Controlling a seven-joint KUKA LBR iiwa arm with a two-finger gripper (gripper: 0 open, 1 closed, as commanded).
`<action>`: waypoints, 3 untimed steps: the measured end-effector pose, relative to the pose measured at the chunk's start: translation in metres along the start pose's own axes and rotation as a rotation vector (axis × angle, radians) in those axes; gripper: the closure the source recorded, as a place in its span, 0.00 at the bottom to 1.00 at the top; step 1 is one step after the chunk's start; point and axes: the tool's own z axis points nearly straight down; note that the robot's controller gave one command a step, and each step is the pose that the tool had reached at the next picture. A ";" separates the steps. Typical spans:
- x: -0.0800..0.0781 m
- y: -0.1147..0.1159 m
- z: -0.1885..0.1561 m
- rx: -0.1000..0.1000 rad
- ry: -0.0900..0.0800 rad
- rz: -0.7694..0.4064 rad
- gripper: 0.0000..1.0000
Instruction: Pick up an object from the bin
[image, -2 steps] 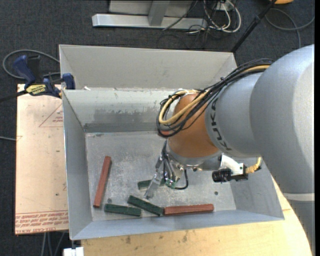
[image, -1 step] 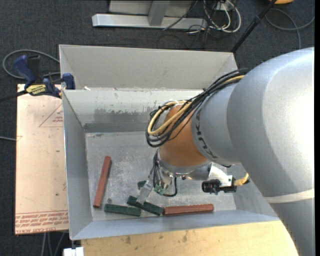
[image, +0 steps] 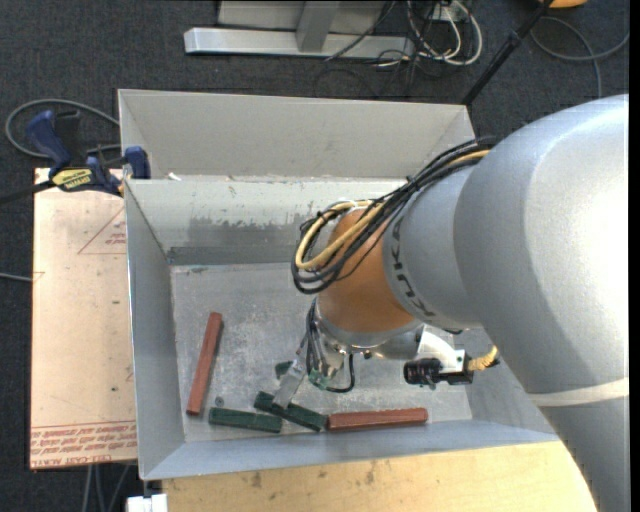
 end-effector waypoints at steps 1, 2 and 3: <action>0.000 0.000 0.000 -0.002 -0.002 0.001 1.00; -0.001 0.002 -0.071 -0.004 -0.005 -0.003 1.00; -0.002 0.002 -0.105 -0.003 -0.004 -0.006 1.00</action>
Offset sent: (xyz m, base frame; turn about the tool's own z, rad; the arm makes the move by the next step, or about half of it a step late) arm 0.0000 0.0000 0.0000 0.0000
